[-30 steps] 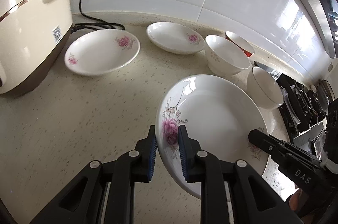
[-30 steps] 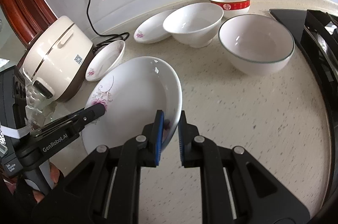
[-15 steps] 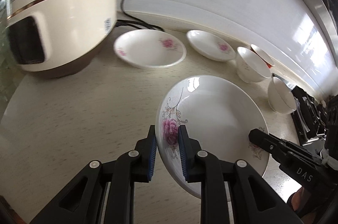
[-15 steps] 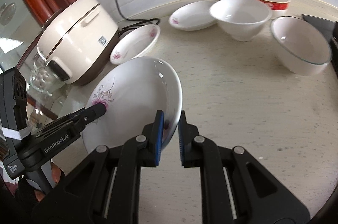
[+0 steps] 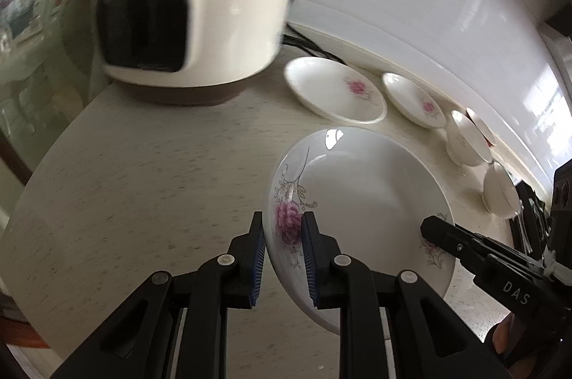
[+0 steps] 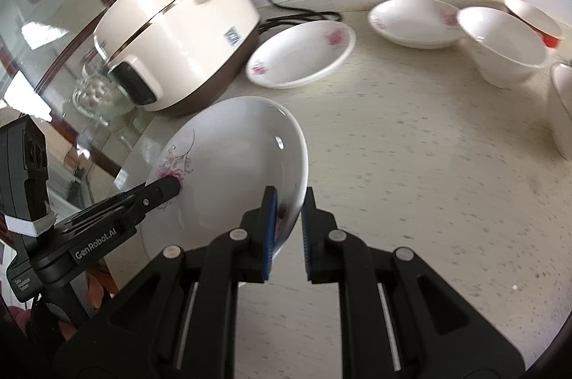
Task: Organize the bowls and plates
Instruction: 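Carry the plate with both grippers toward the counter corner by the glass cabinet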
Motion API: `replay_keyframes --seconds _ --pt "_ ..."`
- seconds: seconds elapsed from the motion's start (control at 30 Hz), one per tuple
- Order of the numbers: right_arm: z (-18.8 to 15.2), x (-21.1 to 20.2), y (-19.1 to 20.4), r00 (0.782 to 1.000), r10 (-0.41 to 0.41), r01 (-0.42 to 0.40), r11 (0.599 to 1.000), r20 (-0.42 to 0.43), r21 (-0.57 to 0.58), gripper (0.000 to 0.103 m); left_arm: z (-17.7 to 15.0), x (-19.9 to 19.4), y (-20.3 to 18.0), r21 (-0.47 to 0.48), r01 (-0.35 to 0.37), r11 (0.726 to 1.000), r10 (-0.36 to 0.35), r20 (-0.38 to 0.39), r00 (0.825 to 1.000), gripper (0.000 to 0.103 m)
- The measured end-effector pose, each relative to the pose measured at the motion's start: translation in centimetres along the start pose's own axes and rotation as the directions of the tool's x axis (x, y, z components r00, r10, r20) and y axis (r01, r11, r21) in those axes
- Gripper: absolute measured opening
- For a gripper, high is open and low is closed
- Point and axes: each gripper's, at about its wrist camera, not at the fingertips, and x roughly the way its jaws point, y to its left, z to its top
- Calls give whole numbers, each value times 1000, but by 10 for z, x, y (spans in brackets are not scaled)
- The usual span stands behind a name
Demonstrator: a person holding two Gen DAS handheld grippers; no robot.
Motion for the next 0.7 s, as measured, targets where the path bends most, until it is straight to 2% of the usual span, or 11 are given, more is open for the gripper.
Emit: replay_keyframes --seconds 0.37,0.7 --pt "-1 36 43 993 68 -78 992 -97 -95 16 -11 -11 58 -120 -83 989 82 -10 997 21" --pt "-2 73 84 974 126 -162 969 -187 -187 16 -24 -19 107 -241 -162 957 158 -37 987 21"
